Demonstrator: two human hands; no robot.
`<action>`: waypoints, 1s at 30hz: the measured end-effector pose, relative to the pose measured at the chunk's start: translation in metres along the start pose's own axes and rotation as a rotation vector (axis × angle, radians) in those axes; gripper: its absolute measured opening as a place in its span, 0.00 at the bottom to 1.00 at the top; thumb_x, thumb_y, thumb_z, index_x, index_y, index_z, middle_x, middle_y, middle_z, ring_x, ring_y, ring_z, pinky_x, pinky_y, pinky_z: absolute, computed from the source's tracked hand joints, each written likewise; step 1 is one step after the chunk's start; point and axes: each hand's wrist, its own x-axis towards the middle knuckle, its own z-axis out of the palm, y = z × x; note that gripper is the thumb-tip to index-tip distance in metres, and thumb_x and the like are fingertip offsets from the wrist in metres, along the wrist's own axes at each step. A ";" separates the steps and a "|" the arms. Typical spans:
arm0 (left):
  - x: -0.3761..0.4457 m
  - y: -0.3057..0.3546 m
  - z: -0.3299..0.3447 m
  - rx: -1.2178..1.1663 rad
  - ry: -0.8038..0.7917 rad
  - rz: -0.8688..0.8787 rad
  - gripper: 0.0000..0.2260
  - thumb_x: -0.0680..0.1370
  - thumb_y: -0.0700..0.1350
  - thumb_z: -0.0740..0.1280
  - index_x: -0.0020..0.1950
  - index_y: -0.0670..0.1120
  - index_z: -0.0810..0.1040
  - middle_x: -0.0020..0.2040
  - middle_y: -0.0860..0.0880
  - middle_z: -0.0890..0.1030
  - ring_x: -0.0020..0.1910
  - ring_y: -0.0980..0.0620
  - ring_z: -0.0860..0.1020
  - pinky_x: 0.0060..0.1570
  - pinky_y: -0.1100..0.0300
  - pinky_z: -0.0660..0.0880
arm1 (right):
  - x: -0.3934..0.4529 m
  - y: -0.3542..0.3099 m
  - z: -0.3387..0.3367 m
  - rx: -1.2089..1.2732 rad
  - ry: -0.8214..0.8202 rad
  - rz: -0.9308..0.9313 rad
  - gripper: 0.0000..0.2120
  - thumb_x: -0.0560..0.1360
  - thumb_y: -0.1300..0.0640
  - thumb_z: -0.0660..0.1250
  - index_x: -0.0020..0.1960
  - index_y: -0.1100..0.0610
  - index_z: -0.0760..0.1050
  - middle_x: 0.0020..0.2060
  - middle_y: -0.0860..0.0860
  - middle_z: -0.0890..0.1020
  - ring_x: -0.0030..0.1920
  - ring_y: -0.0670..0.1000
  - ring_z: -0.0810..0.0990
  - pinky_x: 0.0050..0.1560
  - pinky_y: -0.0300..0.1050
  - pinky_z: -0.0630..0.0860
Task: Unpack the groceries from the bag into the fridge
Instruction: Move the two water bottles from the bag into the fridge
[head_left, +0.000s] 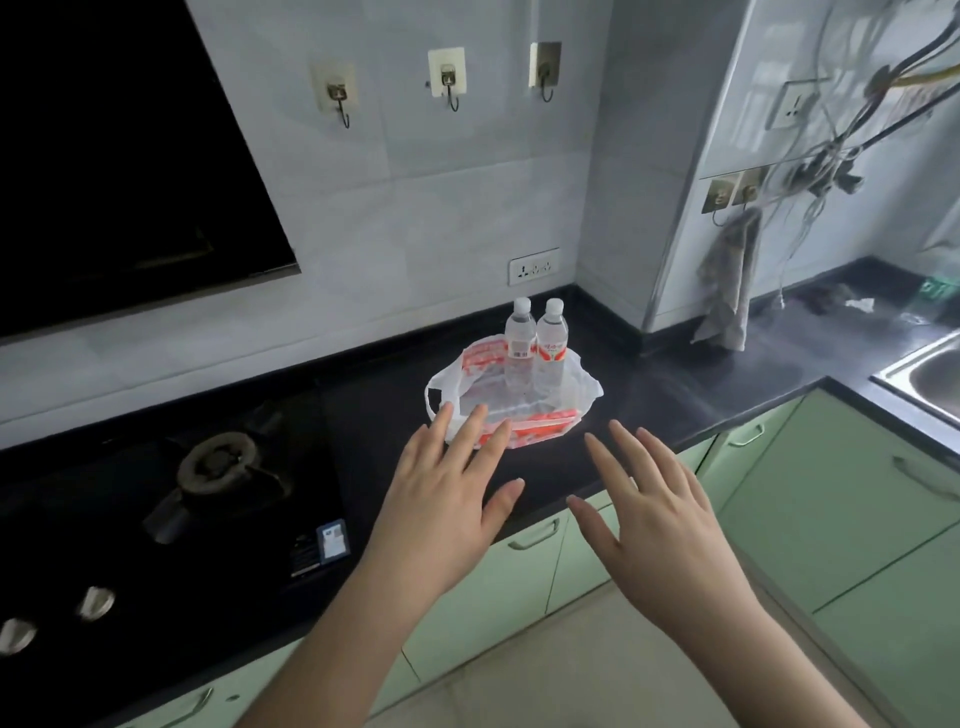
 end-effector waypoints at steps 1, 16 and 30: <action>0.009 0.001 0.003 0.001 -0.011 0.002 0.28 0.81 0.63 0.44 0.77 0.52 0.61 0.79 0.48 0.62 0.78 0.42 0.57 0.73 0.44 0.57 | 0.008 0.005 0.003 0.005 -0.005 -0.001 0.31 0.77 0.36 0.50 0.72 0.53 0.66 0.71 0.52 0.69 0.72 0.56 0.64 0.72 0.50 0.56; 0.142 0.012 0.051 0.050 -0.131 -0.121 0.29 0.80 0.64 0.42 0.79 0.55 0.55 0.80 0.50 0.58 0.79 0.44 0.54 0.73 0.46 0.49 | 0.146 0.095 0.051 0.042 -0.119 -0.099 0.33 0.77 0.34 0.45 0.72 0.51 0.66 0.72 0.52 0.69 0.73 0.56 0.65 0.71 0.54 0.57; 0.211 -0.036 0.098 -0.023 -0.219 -0.114 0.29 0.79 0.61 0.43 0.80 0.55 0.52 0.81 0.50 0.54 0.80 0.47 0.50 0.75 0.48 0.48 | 0.228 0.080 0.124 0.102 -0.197 -0.029 0.35 0.76 0.32 0.45 0.75 0.52 0.62 0.72 0.52 0.68 0.73 0.56 0.65 0.71 0.51 0.55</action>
